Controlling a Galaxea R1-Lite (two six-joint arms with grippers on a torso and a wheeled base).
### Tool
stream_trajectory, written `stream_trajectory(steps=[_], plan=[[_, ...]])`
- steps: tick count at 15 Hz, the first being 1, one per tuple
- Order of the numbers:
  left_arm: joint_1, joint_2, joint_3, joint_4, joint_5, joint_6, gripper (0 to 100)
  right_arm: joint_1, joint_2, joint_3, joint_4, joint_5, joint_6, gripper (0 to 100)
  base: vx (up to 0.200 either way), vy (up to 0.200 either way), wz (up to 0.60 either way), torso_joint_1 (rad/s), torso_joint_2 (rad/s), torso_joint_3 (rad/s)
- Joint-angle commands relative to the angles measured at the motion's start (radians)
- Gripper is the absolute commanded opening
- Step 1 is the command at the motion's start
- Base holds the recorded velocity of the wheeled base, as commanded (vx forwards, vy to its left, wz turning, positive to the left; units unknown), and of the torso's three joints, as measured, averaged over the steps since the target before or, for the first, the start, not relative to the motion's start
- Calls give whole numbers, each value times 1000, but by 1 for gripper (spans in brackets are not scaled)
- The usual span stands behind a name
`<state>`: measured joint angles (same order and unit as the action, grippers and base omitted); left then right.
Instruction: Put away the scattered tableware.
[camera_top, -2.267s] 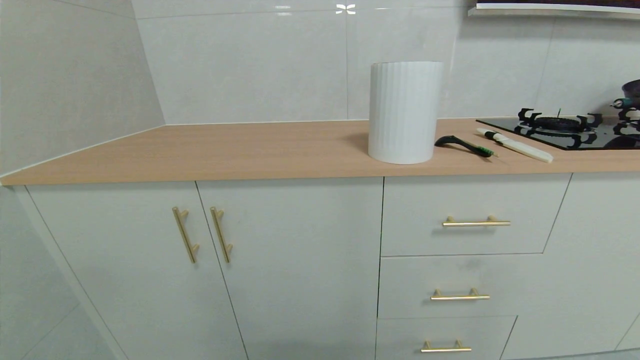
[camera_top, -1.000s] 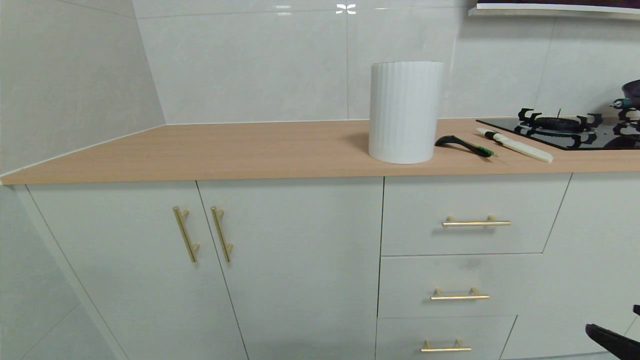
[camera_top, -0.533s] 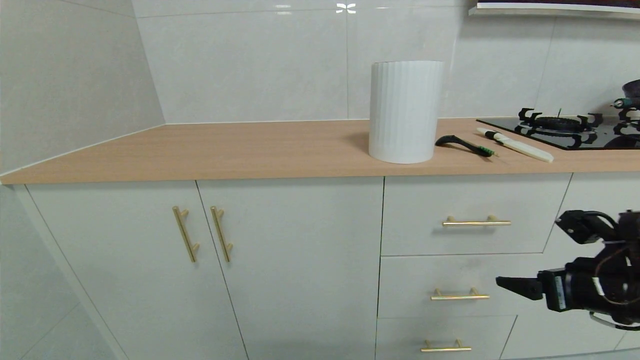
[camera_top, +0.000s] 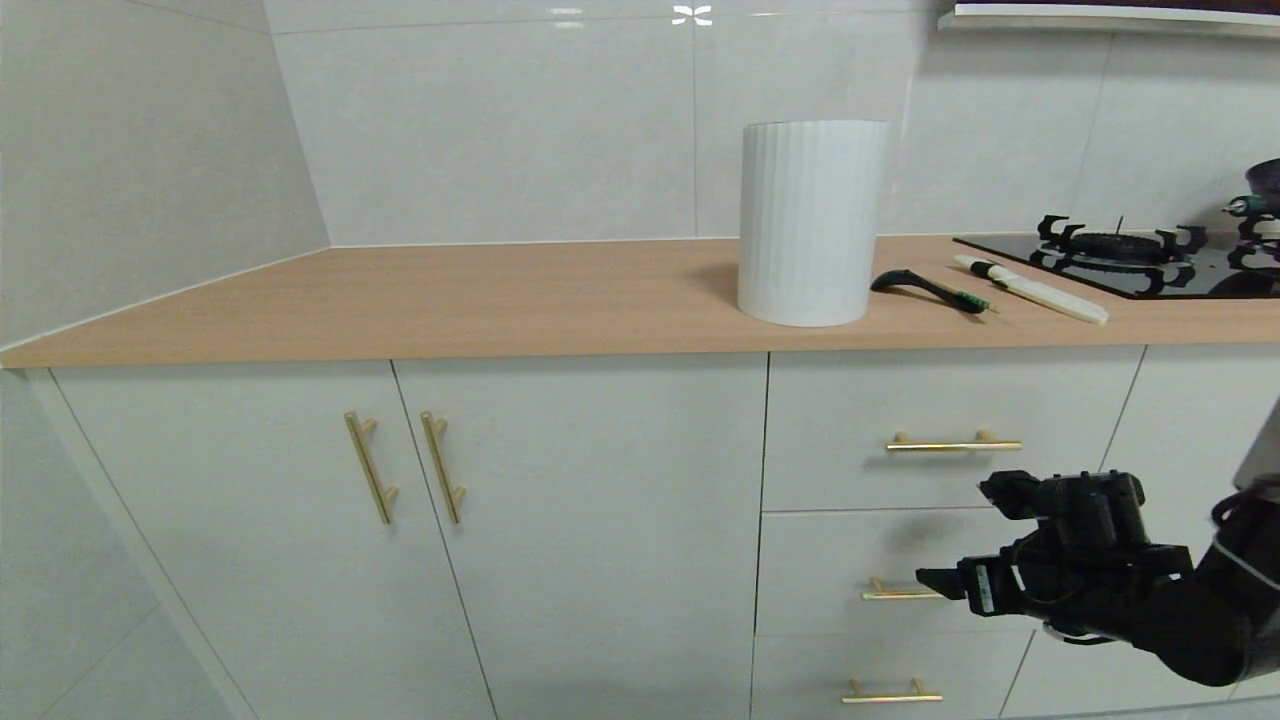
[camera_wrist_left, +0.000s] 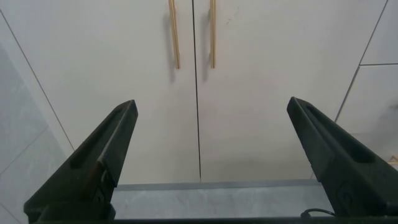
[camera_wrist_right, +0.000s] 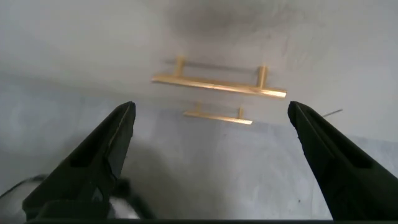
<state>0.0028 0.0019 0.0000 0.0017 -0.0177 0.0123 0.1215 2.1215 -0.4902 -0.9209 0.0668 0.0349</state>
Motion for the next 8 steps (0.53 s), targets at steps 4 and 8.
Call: stream_trajectory(steps=[4, 8], plan=[[0, 0, 0, 0, 1, 0, 100, -5, 290, -48, -222, -76, 2, 100, 0, 0, 0, 0, 0, 0], [0, 0, 0, 0, -1, 0, 100, -13, 342, -123, -220, -130, 8, 100, 0, 0, 0, 0, 0, 0]])
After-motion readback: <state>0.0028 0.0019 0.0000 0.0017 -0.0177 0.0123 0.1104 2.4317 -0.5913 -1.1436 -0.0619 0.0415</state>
